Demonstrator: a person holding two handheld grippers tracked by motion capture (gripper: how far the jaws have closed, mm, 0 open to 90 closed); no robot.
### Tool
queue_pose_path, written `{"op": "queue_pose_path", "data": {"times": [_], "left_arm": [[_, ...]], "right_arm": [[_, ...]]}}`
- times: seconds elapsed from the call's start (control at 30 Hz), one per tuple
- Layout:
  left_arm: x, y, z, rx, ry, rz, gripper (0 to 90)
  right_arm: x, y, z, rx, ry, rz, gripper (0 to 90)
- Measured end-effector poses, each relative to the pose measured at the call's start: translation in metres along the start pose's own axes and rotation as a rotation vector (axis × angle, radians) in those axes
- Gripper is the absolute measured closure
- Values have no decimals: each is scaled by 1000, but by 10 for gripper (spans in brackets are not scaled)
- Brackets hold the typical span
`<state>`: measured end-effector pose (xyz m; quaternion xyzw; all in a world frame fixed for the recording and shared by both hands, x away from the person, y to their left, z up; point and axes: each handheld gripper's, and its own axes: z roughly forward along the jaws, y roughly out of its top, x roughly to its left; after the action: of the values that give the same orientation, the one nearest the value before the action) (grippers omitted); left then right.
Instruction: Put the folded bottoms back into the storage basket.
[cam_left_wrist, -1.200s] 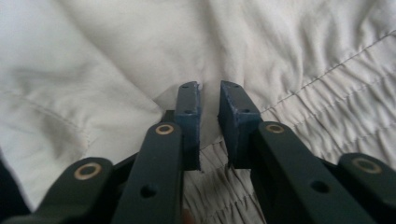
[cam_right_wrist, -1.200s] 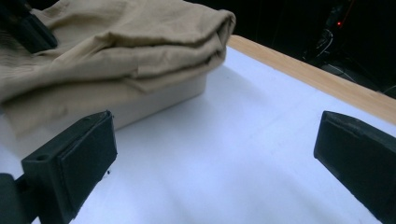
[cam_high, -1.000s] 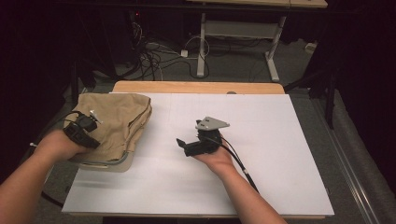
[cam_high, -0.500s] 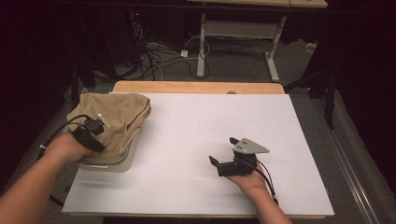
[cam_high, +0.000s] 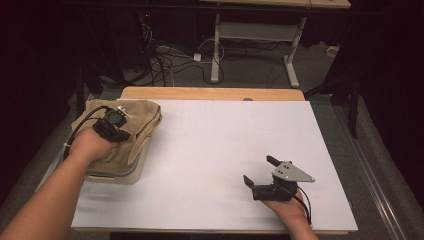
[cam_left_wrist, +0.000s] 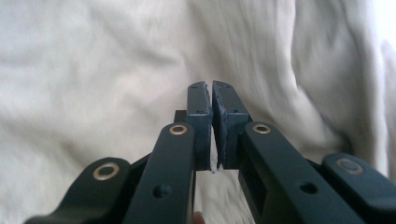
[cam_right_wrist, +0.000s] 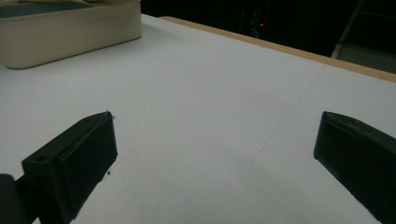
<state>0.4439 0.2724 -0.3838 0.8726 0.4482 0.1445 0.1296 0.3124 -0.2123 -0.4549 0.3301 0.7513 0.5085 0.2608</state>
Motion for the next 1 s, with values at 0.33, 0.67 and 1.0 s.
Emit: {"op": "queue_pose_path", "data": {"times": [0.33,0.67,1.0], "left_arm": [[11,8,19,-40,-25,-74,874],[5,5,62,-36,-137,-120,874],[19,5,34,-216,-137,-169,874]], "right_arm": [[-8,-4,-2,-4,-6,12,3],[-9,-5,1,-9,5,33,4],[-5,-4,-1,-17,4,21,4]]}}
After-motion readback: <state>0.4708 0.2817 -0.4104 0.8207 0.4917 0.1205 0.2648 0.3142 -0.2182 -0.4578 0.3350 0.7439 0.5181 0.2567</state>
